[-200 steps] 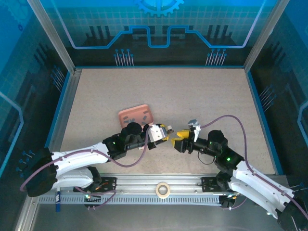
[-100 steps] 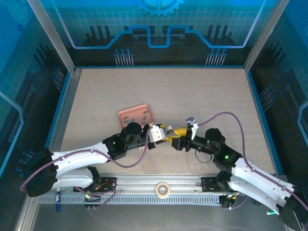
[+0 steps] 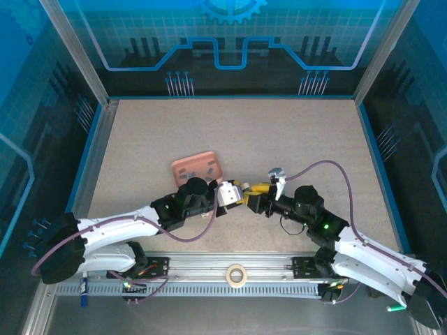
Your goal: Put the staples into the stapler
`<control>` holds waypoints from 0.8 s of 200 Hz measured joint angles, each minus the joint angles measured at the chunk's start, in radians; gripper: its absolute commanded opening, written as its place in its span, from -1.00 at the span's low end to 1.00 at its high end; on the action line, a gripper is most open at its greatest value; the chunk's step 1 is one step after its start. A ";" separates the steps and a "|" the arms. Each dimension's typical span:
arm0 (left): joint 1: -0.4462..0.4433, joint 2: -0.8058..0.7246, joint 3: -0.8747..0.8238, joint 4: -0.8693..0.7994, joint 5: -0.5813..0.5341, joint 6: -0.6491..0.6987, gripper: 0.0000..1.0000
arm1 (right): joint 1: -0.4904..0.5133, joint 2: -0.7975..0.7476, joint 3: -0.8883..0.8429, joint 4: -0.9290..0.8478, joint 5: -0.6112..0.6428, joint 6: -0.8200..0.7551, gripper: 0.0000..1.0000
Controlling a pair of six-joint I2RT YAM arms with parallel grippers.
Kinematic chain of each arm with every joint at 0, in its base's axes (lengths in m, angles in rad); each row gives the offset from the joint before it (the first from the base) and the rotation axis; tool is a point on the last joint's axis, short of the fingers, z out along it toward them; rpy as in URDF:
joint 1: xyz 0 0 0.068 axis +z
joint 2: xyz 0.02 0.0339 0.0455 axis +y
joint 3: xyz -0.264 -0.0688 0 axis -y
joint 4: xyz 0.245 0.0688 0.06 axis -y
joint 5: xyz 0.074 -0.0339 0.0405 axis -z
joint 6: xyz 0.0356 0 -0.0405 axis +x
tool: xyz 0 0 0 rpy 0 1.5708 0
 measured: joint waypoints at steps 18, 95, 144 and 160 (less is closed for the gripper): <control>-0.001 0.008 0.007 -0.003 0.000 0.000 -0.47 | 0.000 0.012 0.000 0.013 0.003 0.008 -0.06; -0.005 0.016 0.022 -0.011 -0.017 -0.004 -0.42 | 0.010 0.025 0.000 0.023 0.005 0.001 -0.60; -0.005 0.018 0.037 -0.037 -0.021 -0.023 0.49 | 0.010 -0.013 0.000 -0.007 0.011 -0.071 -0.87; -0.002 0.015 0.059 -0.074 -0.003 -0.033 0.60 | 0.004 -0.039 0.000 -0.034 0.000 -0.126 -0.90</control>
